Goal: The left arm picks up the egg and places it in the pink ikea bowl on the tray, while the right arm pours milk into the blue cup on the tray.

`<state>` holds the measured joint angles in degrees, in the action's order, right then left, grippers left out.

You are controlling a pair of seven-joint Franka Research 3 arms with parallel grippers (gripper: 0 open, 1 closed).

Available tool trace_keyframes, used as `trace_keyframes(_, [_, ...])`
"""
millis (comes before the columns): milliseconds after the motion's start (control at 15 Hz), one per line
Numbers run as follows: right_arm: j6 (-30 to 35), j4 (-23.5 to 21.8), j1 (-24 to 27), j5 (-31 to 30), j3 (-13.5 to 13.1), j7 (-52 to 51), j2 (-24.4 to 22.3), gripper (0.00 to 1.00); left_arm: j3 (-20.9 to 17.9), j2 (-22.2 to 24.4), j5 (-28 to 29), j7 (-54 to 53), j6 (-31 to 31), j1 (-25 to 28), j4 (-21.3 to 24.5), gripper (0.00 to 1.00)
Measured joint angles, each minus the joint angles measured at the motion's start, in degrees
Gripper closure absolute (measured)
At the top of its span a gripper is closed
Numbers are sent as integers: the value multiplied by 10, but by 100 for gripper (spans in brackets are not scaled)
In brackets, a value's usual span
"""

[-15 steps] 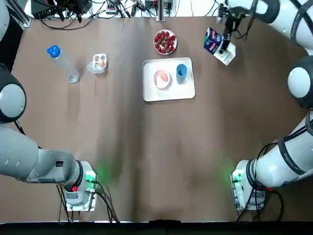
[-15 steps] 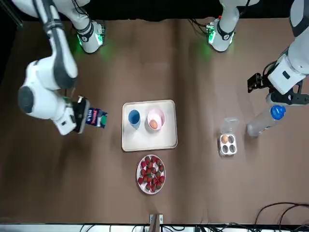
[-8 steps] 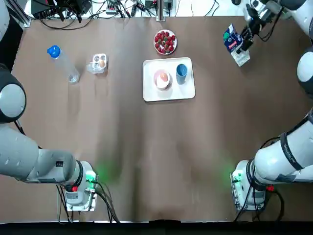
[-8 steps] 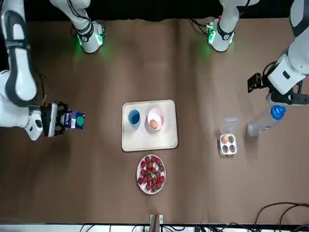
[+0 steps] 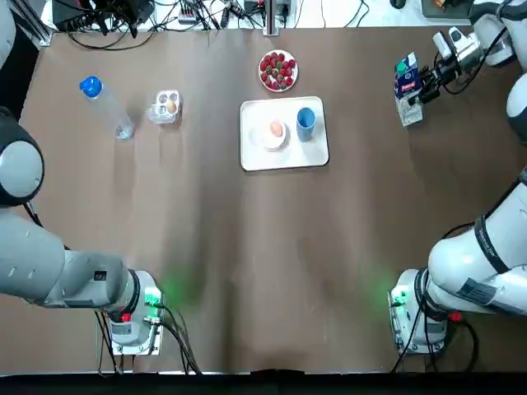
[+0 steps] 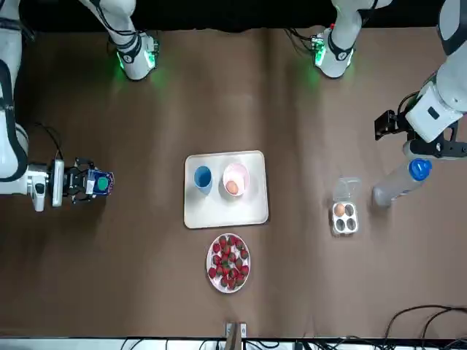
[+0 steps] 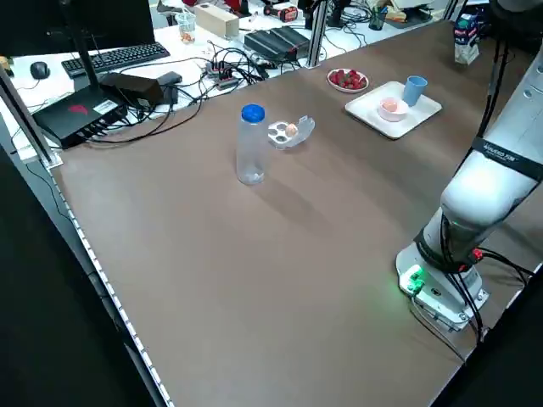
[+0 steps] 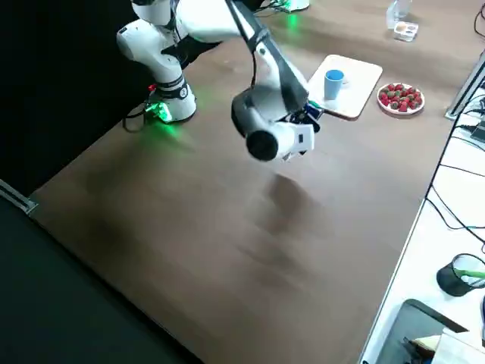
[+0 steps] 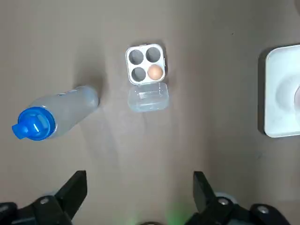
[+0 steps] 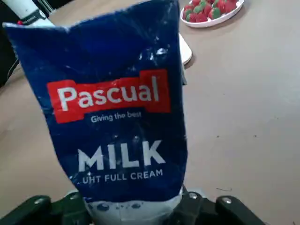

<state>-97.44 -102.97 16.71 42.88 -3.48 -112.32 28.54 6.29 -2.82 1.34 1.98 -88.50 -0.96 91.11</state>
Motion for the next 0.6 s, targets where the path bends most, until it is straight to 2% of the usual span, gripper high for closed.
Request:
trace_keyframes(333, [31, 1, 45, 75, 0, -104, 60, 43, -2, 0, 0, 0, 0, 0, 0, 0])
trace_keyframes(600, [87, 6, 77, 102, 0, -183, 95, 43, -4, 0, 0, 0, 0, 0, 0, 0])
